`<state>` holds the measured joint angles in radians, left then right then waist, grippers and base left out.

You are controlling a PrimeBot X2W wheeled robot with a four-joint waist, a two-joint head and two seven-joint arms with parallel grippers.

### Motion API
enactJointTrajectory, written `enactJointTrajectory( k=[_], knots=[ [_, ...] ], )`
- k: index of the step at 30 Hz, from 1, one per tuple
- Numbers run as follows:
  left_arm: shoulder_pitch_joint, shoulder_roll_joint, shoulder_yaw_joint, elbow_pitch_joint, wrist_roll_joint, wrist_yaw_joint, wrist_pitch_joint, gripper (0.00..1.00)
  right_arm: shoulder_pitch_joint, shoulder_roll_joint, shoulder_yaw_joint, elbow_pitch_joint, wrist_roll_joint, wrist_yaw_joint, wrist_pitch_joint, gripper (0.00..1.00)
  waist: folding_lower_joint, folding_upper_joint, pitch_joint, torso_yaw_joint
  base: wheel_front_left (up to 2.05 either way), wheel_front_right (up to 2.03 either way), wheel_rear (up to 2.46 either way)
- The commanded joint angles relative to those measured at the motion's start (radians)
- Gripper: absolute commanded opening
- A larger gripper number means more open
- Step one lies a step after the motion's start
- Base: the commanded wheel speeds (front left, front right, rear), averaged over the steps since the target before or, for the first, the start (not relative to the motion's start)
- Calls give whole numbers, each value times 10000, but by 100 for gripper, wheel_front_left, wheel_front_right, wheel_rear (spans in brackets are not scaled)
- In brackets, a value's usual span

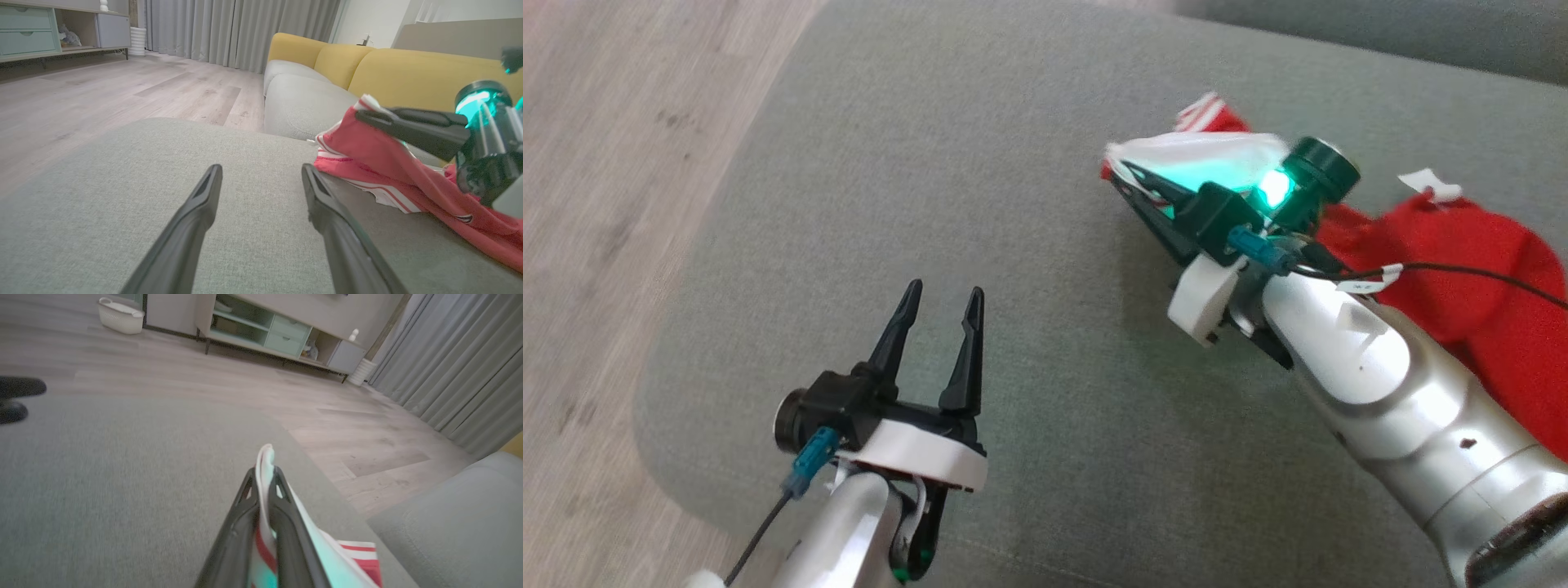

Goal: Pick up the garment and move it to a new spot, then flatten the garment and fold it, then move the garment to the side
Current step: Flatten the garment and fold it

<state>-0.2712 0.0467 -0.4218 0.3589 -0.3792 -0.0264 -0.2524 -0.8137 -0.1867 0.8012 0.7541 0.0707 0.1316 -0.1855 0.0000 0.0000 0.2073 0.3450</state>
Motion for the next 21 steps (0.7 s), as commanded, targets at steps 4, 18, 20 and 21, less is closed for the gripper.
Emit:
enactJointTrajectory(
  k=[4,18,20,21],
  knots=[
    [-128,36,494,-217,191,-4,-93,100,-390,122,-553,-1387,135,-9,-225,0,0,0,-386,-309,0,0,0],
    [-191,36,417,-387,50,-164,-93,100,-1625,-2741,-3871,-1722,-643,-9,1283,0,0,0,288,352,0,0,0],
    [-287,36,304,-406,-31,-144,-93,100,-1985,-3093,-4292,-1065,-913,-9,1350,0,0,0,491,560,0,0,0],
    [-331,36,258,-404,-60,-128,-93,100,-2172,-3253,-4450,-733,-1130,-9,1385,0,0,0,593,651,0,0,0]
  ],
)
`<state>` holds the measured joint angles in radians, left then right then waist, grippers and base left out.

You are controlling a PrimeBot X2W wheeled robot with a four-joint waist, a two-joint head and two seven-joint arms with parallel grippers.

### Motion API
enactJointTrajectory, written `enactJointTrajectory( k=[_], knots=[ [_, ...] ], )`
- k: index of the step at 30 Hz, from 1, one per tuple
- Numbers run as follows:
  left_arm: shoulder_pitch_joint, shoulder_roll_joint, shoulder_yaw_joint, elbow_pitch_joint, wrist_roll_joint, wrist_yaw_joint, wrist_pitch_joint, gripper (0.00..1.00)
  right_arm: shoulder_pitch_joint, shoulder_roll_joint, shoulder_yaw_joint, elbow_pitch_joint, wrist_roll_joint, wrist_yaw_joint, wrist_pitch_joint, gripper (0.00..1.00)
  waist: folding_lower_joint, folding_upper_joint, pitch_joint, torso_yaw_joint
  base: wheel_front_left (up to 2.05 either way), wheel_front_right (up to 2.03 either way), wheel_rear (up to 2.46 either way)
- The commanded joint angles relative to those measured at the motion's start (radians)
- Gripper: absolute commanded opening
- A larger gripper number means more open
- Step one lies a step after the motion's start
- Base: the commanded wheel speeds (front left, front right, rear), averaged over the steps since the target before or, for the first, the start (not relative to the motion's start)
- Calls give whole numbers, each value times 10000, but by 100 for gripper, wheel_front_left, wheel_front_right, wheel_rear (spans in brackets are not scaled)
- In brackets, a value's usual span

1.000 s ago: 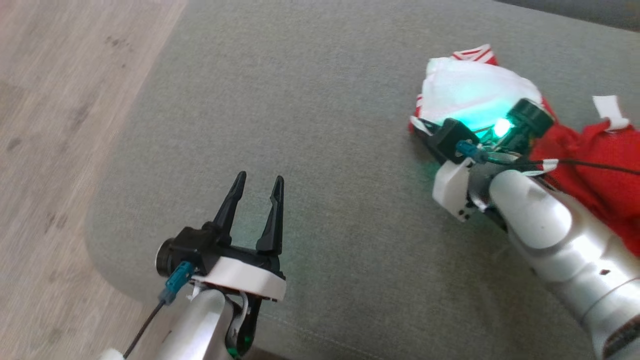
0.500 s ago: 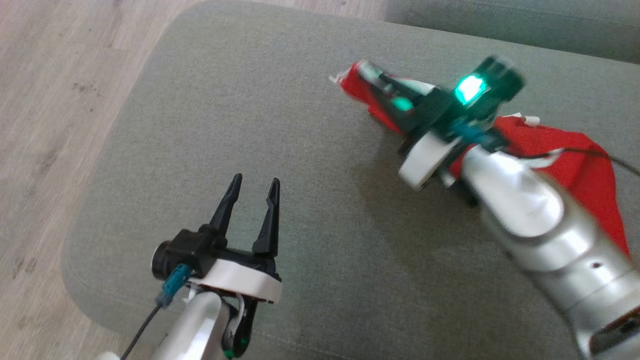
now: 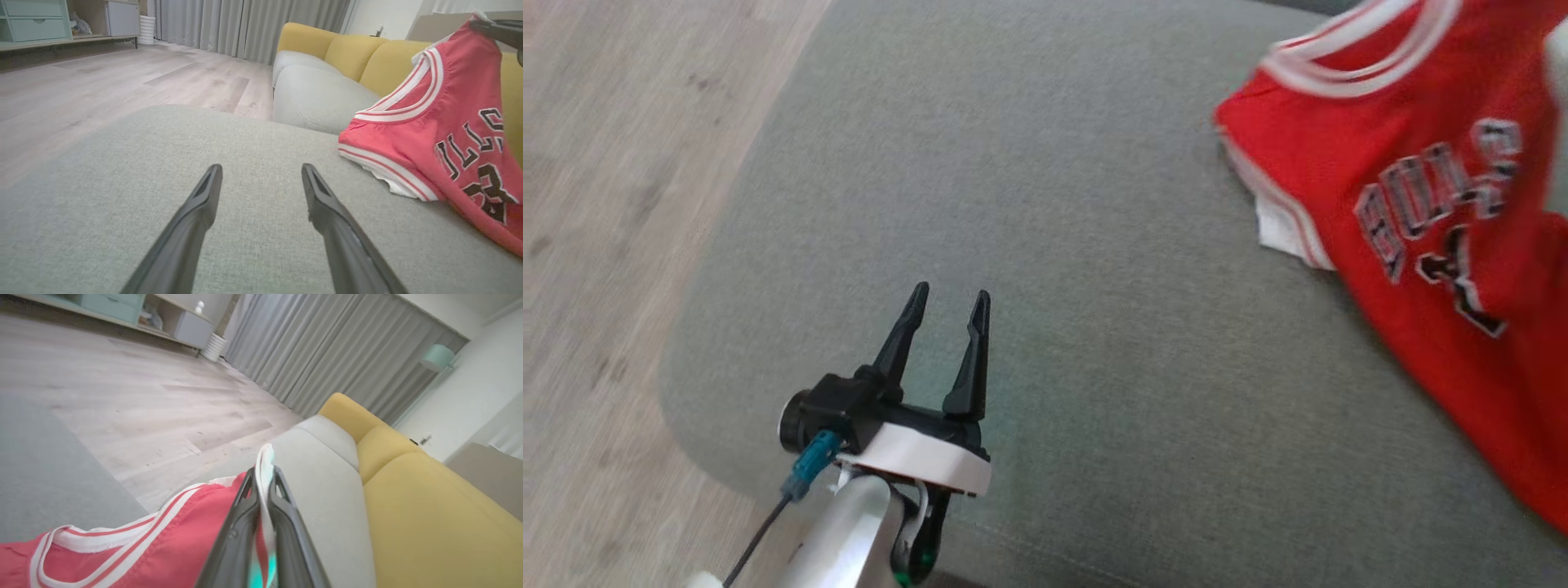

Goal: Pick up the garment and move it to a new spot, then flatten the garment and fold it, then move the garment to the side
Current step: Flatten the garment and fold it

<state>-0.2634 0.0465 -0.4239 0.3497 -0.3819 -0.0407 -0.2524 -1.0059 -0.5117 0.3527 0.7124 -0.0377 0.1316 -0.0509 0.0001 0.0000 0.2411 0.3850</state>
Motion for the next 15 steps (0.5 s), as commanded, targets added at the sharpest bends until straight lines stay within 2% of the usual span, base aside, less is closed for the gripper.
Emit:
enactJointTrajectory(
  k=[1,2,3,4,8,15],
  knots=[
    [-453,38,239,-311,-65,22,-93,100,-418,-115,-154,12,-254,-9,103,0,-1,0,350,339,0,0,0],
    [-492,38,213,-315,-102,31,-93,100,-590,-204,-380,327,-487,-9,150,0,-1,0,438,409,0,0,0],
    [-524,38,184,-320,-133,38,-93,100,-738,-275,-633,621,-761,-9,169,61,-1,0,509,470,0,0,0],
    [-551,38,152,-323,-162,46,-93,100,-846,-306,-927,929,-1016,-9,231,100,-1,0,567,523,0,0,0],
    [-614,38,55,-305,-236,108,-93,100,-867,-51,-1930,1746,-1979,-9,333,100,-1,0,620,603,0,0,0],
    [-606,38,238,-186,-89,144,-93,100,-294,1373,-2886,2123,-2484,-9,-896,100,-1,0,123,140,0,0,0]
  ],
)
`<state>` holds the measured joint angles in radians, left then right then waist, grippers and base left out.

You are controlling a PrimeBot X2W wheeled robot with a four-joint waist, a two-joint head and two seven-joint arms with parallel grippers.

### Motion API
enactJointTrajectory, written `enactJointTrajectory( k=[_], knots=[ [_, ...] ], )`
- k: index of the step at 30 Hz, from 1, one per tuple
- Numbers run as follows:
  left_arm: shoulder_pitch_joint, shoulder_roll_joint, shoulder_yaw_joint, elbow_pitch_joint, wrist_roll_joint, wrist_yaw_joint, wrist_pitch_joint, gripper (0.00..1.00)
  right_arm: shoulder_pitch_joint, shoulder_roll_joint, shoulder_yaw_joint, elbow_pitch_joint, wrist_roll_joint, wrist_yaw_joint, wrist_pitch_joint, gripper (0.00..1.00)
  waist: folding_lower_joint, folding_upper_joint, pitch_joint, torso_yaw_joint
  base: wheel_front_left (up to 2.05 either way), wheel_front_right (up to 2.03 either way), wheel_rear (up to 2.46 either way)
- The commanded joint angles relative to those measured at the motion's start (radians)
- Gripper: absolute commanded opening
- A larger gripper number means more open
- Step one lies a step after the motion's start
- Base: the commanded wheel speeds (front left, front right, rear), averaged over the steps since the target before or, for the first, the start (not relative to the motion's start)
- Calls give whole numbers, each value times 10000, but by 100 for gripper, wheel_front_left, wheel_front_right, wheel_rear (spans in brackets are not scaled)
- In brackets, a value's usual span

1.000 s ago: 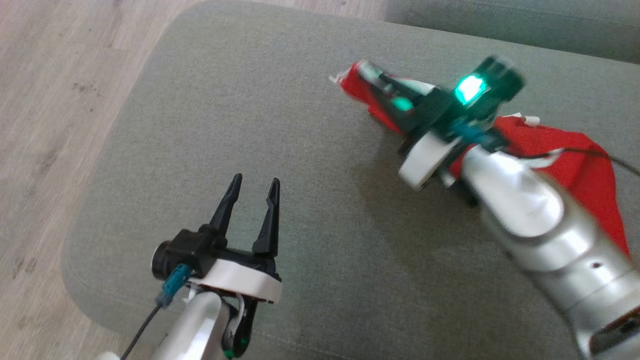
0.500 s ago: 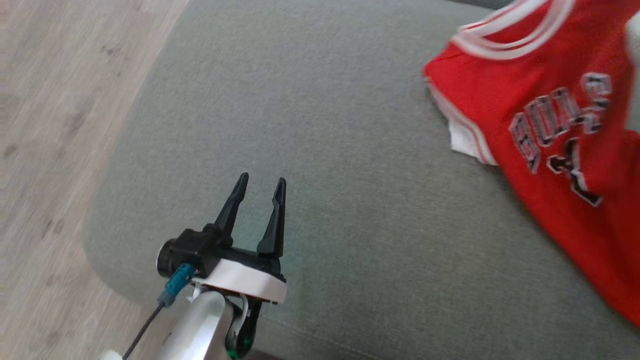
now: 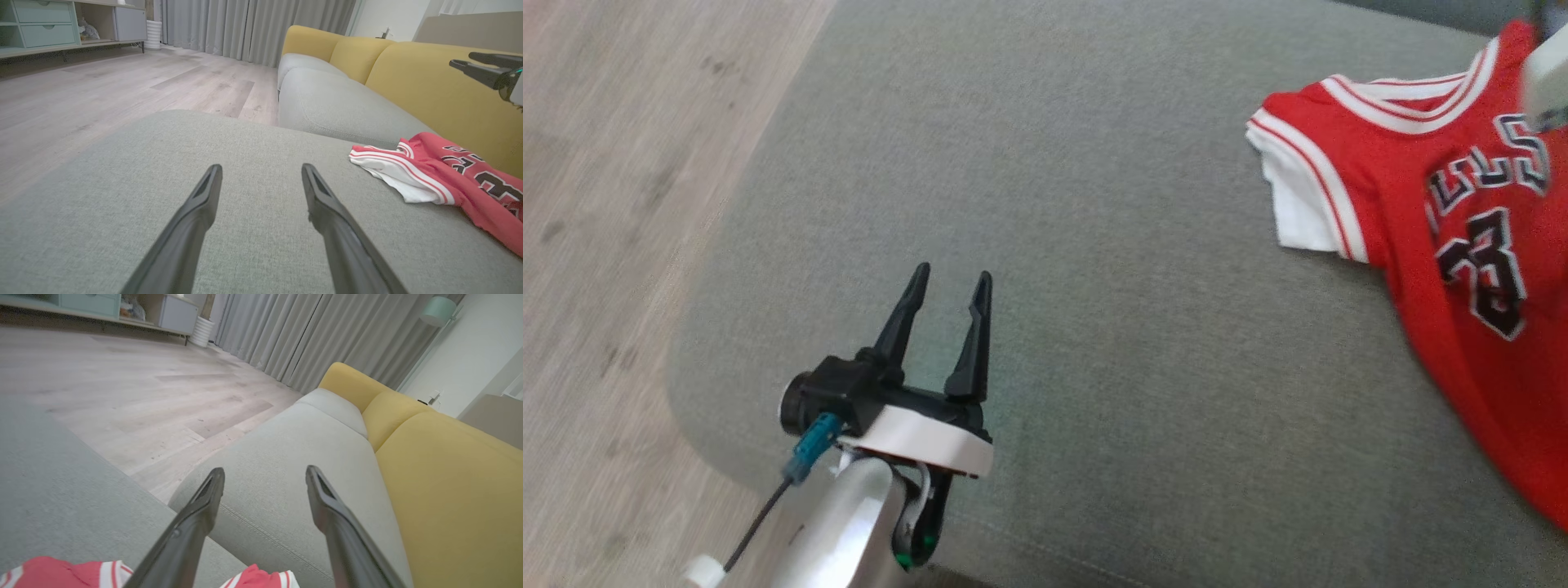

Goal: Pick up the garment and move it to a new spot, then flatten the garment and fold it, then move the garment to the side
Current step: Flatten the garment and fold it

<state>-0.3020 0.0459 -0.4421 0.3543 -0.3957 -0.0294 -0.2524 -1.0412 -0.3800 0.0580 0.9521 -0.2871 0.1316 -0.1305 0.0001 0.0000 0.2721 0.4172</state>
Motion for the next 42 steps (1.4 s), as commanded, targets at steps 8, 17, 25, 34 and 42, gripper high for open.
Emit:
enactJointTrajectory(
  k=[8,17,25,34,42],
  knots=[
    [44,87,883,-123,409,-44,-93,100,1337,2226,150,-897,987,-9,-1258,100,-1,0,-1094,-1190,0,0,0],
    [520,277,1390,-57,732,-57,-93,100,5396,3217,552,-4483,2965,-9,-1310,100,-1,0,-1635,-2205,0,0,0],
    [771,215,1544,48,835,-157,-93,100,7926,3293,867,-6018,3663,-9,-1311,100,-1,0,-1693,-2477,0,0,0],
    [493,92,1368,25,870,-351,-93,100,7462,3296,1315,-6319,2742,-9,-243,100,-1,0,-947,-1797,0,0,0],
    [80,49,911,79,529,-430,-93,100,5635,2744,2139,-4449,3096,-9,1721,100,-1,0,-88,-761,0,0,0]
  ],
)
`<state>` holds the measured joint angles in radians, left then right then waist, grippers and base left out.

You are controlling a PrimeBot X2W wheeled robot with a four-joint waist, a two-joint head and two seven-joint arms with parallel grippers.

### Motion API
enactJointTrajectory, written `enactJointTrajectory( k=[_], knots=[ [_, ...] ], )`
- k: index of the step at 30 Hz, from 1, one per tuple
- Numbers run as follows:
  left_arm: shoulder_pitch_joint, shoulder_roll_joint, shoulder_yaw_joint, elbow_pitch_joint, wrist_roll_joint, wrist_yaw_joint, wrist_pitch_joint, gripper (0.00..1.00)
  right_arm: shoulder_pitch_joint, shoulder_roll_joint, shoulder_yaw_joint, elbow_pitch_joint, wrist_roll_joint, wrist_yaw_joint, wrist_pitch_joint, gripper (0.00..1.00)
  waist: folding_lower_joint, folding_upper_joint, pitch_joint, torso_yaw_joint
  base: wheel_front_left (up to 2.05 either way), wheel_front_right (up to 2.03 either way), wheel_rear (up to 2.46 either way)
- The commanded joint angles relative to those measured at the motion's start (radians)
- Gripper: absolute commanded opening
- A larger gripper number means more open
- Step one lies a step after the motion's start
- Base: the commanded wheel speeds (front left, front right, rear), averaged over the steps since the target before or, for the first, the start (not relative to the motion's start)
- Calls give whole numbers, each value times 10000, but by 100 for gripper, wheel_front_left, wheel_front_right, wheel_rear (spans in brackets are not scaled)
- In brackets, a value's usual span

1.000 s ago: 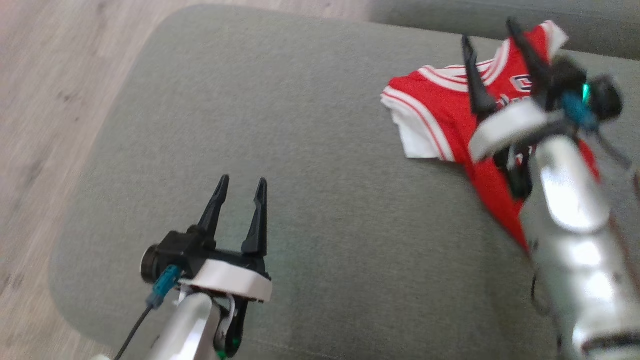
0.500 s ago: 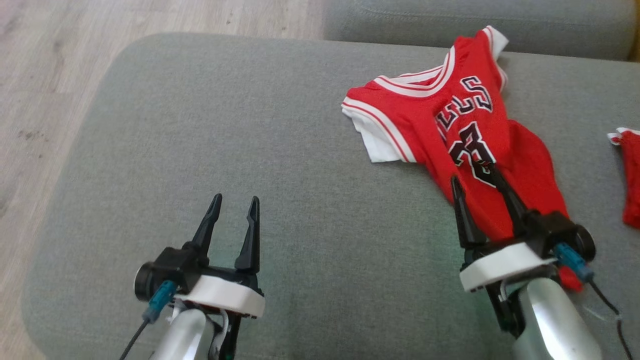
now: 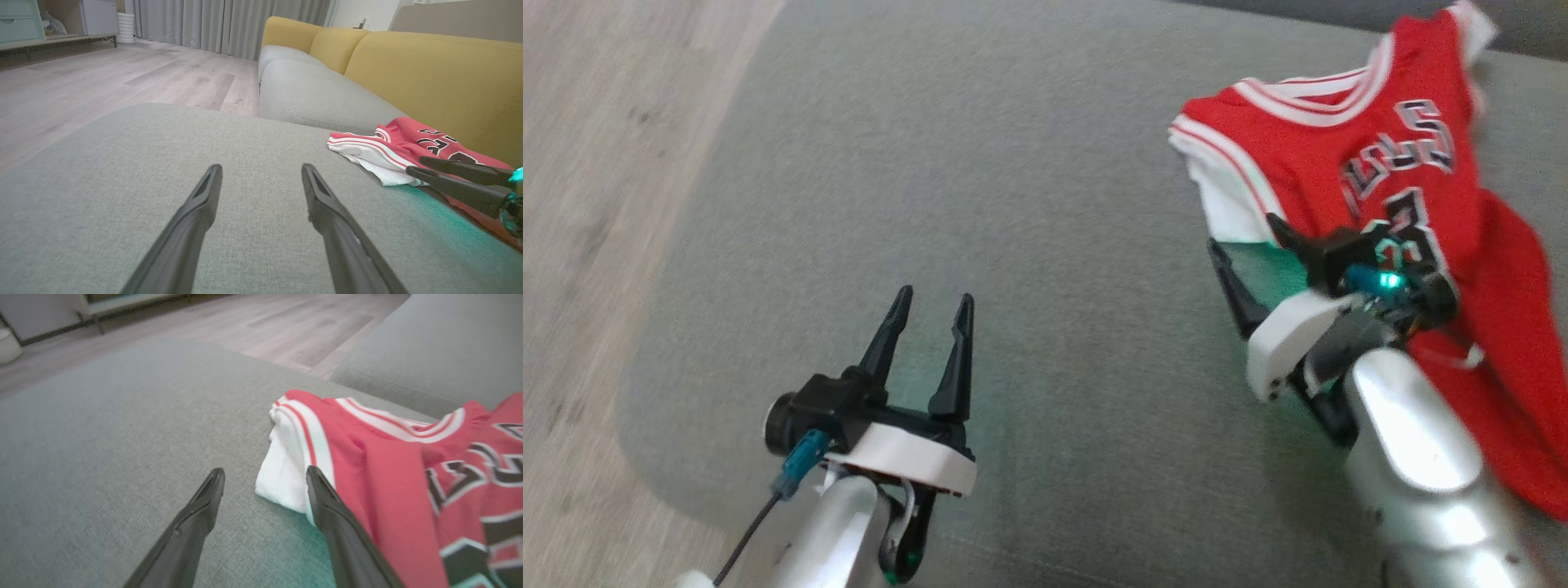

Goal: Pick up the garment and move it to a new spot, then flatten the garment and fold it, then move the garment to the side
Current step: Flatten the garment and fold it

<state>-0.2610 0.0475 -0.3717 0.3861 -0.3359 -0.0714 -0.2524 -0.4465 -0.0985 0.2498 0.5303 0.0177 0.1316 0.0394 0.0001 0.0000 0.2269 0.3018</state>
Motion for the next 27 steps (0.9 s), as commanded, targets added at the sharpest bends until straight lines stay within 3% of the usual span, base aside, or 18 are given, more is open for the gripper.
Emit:
enactJointTrajectory(
  k=[1,10,19,20,21,27],
  knots=[
    [-369,33,97,-253,-166,6,-93,100,-576,-227,287,26,129,-9,150,100,-1,0,444,510,0,0,0],
    [-696,30,-400,-363,-649,259,-93,100,-2255,-925,809,2190,1209,-9,1020,100,-1,0,926,1241,0,0,0],
    [-808,29,-551,-434,-829,403,-93,100,-2872,-1162,1540,3632,1463,-9,1367,97,-1,0,1067,1374,0,0,0],
    [-824,29,-569,-438,-843,420,-93,100,-2928,-1145,1603,3754,1492,-9,1397,32,-1,0,1068,1365,0,0,0],
    [-840,29,-583,-443,-853,437,-93,100,-2985,-1126,1654,3851,1525,-9,1385,0,-1,0,1067,1351,0,0,0],
    [-895,28,-589,-437,-809,473,-93,100,-3225,-958,1702,4200,1690,-9,982,0,-1,0,971,1211,0,0,0]
  ],
)
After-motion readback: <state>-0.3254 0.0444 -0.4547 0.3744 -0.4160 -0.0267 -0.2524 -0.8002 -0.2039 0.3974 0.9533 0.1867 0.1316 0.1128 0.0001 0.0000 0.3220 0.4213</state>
